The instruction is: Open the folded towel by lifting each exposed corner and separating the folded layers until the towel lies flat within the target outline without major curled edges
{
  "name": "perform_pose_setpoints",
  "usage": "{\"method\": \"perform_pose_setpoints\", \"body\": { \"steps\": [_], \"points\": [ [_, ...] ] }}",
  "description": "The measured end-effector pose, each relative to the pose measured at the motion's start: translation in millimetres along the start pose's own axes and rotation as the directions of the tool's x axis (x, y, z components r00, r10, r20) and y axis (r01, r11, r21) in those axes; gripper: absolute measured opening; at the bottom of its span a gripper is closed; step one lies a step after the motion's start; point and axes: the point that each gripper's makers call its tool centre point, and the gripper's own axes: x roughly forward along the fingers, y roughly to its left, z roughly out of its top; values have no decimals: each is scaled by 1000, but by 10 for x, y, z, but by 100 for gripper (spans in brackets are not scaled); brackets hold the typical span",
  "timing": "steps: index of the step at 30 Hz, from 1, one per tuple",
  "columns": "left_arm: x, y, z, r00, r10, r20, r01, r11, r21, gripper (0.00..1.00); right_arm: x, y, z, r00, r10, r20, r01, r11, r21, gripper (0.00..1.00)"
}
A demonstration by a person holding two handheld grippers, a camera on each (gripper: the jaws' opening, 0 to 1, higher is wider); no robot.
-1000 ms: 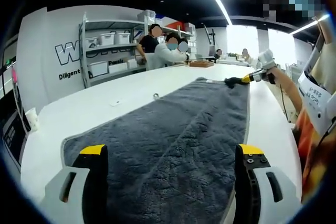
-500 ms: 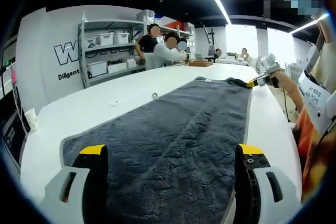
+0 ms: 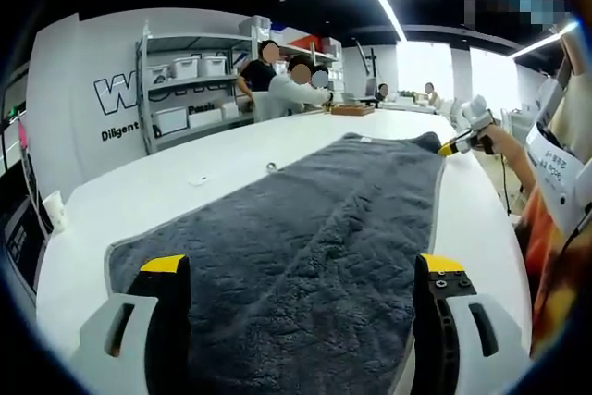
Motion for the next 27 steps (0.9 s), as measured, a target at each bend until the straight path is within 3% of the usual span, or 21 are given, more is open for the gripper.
{"method": "perform_pose_setpoints", "body": {
  "steps": [13, 20, 21, 25, 27],
  "points": [
    [14, -41, -3, 1000, -9, 2, 9, 1000, -1, 100, -65, -324, -76, 992, -127, -29, 127, 992, -1, 34],
    [4, -28, 4, 1000, -7, 5, 7, 1000, -5, 100, -131, -444, -46, 983, -180, -34, 180, 984, -2, 44],
    [1, -26, 6, 1000, -7, 6, 7, 1000, -6, 100, -143, -464, -40, 981, -189, -34, 189, 982, 4, 47],
    [-7, -4, 15, 1000, -1, 9, 1, 1000, -14, 100, -162, -534, -12, 973, -230, -31, 230, 973, 2, 80],
    [-16, 12, 32, 1000, 4, 14, -4, 1000, -23, 100, -171, -552, 8, 971, -238, -31, 238, 971, 2, 84]
  ]
}}
